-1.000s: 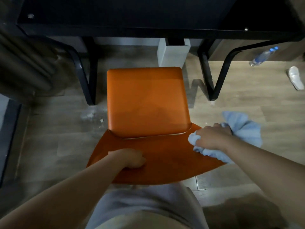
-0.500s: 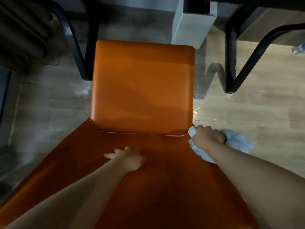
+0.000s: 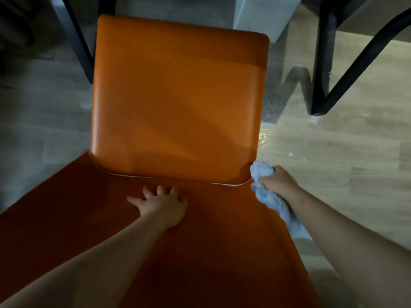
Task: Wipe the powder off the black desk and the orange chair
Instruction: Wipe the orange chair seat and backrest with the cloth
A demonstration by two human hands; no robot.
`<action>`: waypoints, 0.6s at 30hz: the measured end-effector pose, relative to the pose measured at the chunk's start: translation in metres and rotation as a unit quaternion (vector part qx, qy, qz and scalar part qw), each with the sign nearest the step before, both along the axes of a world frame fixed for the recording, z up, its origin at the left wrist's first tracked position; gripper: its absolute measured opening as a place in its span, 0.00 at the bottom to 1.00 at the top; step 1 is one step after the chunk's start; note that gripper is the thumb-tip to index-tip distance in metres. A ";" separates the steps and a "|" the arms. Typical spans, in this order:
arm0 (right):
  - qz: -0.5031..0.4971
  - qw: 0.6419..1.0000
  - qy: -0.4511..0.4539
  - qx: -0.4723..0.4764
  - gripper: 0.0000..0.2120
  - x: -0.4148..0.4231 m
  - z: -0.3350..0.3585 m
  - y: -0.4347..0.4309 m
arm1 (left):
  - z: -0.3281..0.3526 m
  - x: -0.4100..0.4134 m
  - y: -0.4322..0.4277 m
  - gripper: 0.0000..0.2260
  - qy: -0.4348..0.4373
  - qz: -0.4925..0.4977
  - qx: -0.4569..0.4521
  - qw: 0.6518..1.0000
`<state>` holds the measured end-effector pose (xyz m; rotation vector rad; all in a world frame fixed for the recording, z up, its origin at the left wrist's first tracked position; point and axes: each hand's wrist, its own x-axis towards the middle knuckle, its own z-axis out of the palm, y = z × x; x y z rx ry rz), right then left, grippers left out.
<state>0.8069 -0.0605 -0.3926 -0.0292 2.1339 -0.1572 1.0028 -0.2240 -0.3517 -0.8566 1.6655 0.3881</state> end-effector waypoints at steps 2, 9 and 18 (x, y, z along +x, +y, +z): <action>0.014 0.999 -0.027 -0.015 0.06 0.010 0.018 0.017 | 0.002 0.001 0.001 0.26 0.007 0.004 0.000 1.000; 0.016 1.000 0.004 0.005 0.11 -0.003 -0.005 -0.012 | -0.001 0.000 0.002 0.25 0.001 -0.005 -0.011 1.000; 0.007 0.997 -0.060 -0.044 0.13 0.028 0.073 0.029 | 0.012 0.011 -0.005 0.25 0.043 0.009 0.026 0.999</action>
